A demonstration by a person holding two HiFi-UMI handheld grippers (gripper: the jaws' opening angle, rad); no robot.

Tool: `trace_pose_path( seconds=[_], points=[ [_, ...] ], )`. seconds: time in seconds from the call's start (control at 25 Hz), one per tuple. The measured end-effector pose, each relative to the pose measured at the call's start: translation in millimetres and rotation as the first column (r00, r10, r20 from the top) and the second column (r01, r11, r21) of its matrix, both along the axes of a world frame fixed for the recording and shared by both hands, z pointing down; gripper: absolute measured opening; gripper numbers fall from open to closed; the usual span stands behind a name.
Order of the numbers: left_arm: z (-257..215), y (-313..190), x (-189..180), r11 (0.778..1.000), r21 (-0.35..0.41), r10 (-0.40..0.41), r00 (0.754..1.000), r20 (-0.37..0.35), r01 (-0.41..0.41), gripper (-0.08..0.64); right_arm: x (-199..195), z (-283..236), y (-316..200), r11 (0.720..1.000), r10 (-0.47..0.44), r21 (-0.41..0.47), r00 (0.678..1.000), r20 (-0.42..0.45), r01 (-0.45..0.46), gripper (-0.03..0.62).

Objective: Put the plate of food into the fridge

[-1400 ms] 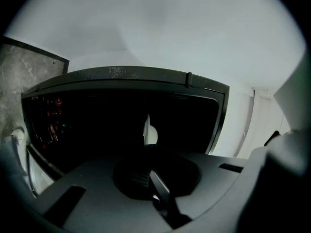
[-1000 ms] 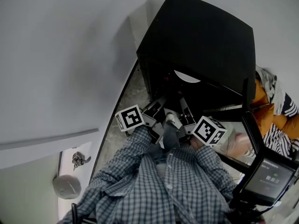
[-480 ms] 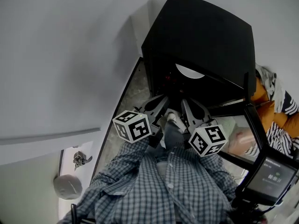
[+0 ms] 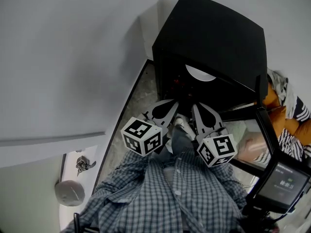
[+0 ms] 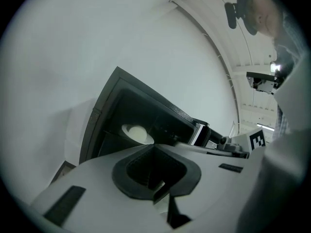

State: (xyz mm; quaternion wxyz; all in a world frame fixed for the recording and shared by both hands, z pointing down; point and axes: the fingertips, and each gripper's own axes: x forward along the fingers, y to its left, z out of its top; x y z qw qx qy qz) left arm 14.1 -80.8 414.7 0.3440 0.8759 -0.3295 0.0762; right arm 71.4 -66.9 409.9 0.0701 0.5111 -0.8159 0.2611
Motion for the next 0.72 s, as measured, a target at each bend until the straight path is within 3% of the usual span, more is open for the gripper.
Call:
trace_pose_path(
  seconds=[0.72],
  points=[
    [8.1, 5.9, 6.1, 0.999, -0.032, 0.041, 0.999, -0.007, -0.041, 0.006, -2.6, 1.1, -4.1, 1.0, -0.02, 0.007, 1.0, -0.015, 0.02, 0.006]
  ],
)
